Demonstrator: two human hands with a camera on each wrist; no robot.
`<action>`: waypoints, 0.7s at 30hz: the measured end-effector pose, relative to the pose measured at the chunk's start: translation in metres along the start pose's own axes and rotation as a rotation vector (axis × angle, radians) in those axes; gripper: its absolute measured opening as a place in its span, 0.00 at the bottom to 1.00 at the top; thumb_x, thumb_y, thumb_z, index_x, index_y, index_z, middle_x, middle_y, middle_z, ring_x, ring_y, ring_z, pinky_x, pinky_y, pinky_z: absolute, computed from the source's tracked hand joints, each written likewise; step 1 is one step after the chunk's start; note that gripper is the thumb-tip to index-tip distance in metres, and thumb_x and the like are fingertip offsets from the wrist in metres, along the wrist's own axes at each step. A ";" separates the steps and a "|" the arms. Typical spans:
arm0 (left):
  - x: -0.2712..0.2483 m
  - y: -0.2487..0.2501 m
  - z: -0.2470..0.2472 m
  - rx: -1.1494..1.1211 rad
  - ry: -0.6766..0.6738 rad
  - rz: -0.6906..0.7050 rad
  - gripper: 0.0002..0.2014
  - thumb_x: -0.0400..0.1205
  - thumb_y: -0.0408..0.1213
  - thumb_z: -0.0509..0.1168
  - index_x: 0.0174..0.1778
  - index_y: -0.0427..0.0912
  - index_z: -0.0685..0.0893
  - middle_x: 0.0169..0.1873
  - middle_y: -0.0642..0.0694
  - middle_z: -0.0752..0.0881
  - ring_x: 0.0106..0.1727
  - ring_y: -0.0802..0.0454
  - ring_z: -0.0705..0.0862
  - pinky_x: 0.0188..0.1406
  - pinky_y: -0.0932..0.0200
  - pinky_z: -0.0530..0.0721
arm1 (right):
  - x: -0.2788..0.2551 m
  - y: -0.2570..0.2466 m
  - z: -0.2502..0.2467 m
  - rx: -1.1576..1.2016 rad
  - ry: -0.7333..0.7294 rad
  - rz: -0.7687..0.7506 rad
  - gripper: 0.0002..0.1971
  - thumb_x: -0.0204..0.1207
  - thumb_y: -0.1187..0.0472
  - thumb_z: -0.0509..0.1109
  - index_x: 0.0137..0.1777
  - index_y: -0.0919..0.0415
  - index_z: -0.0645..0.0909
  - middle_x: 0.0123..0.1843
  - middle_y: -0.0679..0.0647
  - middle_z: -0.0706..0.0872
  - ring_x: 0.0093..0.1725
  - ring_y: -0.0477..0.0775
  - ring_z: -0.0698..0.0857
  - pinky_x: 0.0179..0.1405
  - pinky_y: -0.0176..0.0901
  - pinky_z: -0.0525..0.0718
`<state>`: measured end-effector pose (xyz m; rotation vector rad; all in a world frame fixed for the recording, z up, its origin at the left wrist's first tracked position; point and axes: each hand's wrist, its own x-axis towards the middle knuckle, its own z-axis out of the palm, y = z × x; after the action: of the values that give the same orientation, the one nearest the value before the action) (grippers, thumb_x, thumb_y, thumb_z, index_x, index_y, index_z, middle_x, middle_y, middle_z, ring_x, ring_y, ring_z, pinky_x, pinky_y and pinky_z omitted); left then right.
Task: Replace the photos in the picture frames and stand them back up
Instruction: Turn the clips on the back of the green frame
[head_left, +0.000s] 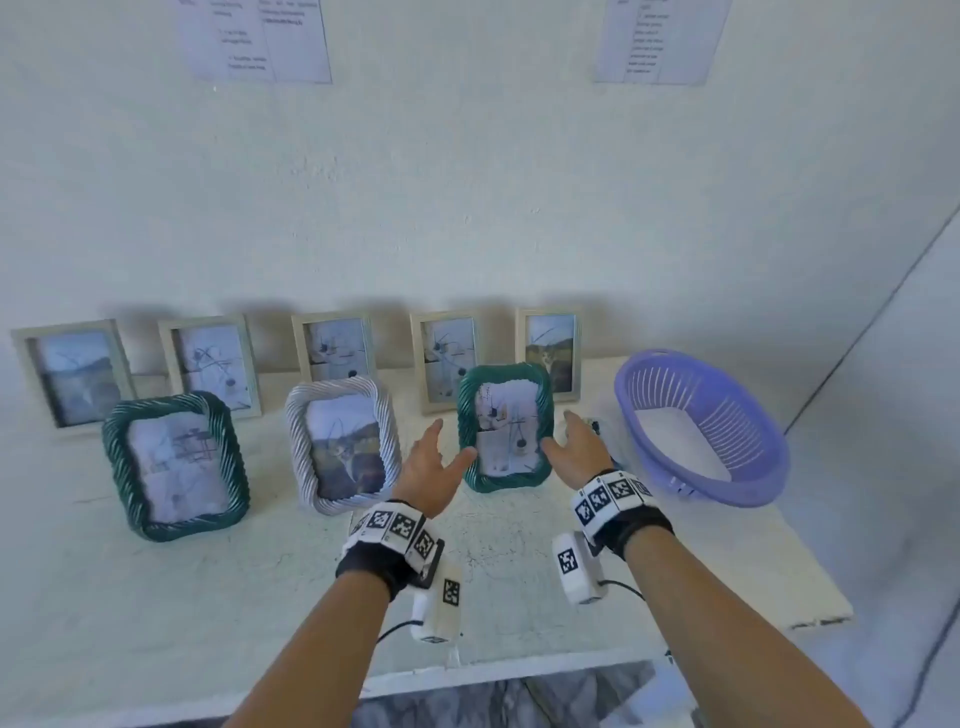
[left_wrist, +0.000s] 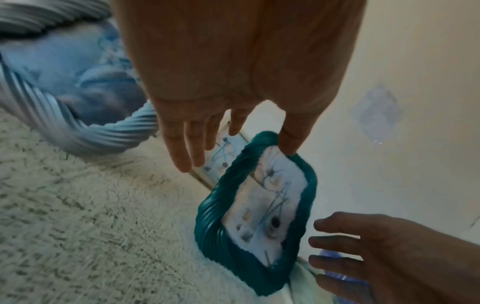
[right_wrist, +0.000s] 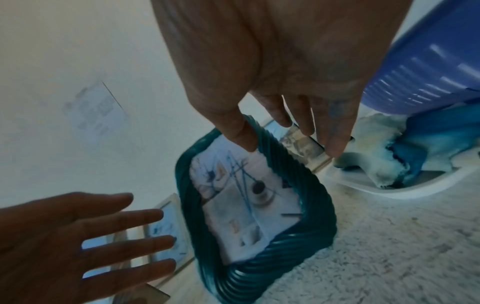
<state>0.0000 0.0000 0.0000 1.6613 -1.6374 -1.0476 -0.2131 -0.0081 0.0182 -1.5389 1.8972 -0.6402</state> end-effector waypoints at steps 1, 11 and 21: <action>0.007 -0.001 0.003 0.013 -0.009 -0.015 0.40 0.83 0.55 0.64 0.85 0.44 0.54 0.81 0.36 0.65 0.77 0.39 0.71 0.76 0.40 0.71 | 0.004 0.000 0.000 0.005 0.006 0.004 0.32 0.83 0.57 0.62 0.84 0.65 0.55 0.83 0.61 0.64 0.80 0.61 0.66 0.76 0.49 0.66; -0.019 0.019 -0.004 -0.037 -0.049 0.035 0.20 0.84 0.47 0.65 0.71 0.59 0.70 0.56 0.52 0.85 0.47 0.59 0.87 0.48 0.64 0.84 | 0.000 0.010 0.000 0.264 0.031 -0.129 0.08 0.82 0.59 0.65 0.57 0.59 0.75 0.48 0.52 0.85 0.49 0.56 0.85 0.53 0.55 0.84; -0.080 0.024 0.006 0.118 -0.060 -0.087 0.36 0.73 0.68 0.62 0.73 0.51 0.74 0.58 0.50 0.76 0.44 0.63 0.85 0.40 0.73 0.77 | -0.068 0.033 0.010 0.867 -0.195 -0.008 0.07 0.81 0.64 0.61 0.57 0.56 0.74 0.45 0.64 0.84 0.45 0.58 0.82 0.48 0.53 0.78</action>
<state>-0.0133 0.0779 0.0272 1.8080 -1.7084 -1.0703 -0.2190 0.0651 -0.0017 -0.9865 1.2000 -1.0851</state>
